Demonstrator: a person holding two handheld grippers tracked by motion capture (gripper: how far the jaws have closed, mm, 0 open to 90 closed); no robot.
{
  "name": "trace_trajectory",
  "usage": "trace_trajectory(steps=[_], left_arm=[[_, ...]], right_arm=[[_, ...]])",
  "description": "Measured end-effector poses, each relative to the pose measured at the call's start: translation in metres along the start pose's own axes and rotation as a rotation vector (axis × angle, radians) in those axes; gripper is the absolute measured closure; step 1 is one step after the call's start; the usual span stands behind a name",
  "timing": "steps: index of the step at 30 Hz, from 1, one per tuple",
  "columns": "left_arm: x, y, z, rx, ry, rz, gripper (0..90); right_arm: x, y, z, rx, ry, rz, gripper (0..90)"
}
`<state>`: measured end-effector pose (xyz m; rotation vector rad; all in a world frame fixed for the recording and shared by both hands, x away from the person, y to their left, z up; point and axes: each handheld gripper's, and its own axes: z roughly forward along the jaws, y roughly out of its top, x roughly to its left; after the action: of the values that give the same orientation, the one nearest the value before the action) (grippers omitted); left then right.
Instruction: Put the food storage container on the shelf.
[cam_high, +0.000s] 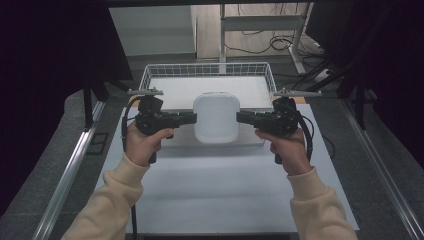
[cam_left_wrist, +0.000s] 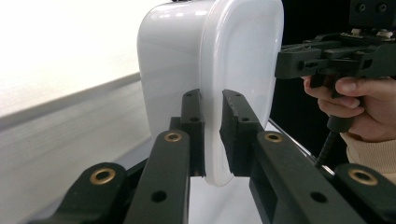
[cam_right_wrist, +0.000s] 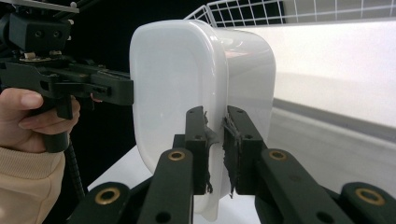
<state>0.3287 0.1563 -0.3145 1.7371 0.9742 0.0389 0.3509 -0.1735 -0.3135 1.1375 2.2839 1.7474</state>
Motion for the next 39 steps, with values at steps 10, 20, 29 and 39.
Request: trace_trajectory(steps=[10, 20, 29, 39], left_arm=[[0.009, 0.024, -0.005, -0.003, 0.000, -0.005, 81.0], [0.027, 0.047, -0.005, 0.002, 0.003, -0.023, 81.1], [0.054, 0.068, 0.002, 0.025, -0.015, -0.066, 81.1], [0.079, 0.078, 0.022, 0.076, -0.041, -0.164, 81.1]], right_arm=[[0.000, 0.026, 0.007, 0.004, -0.004, -0.005, 79.7], [-0.013, 0.054, 0.025, 0.025, 0.011, 0.016, 79.8], [-0.026, 0.075, 0.042, 0.056, 0.002, 0.046, 79.8], [-0.050, 0.086, 0.058, 0.111, -0.010, 0.145, 79.6]])
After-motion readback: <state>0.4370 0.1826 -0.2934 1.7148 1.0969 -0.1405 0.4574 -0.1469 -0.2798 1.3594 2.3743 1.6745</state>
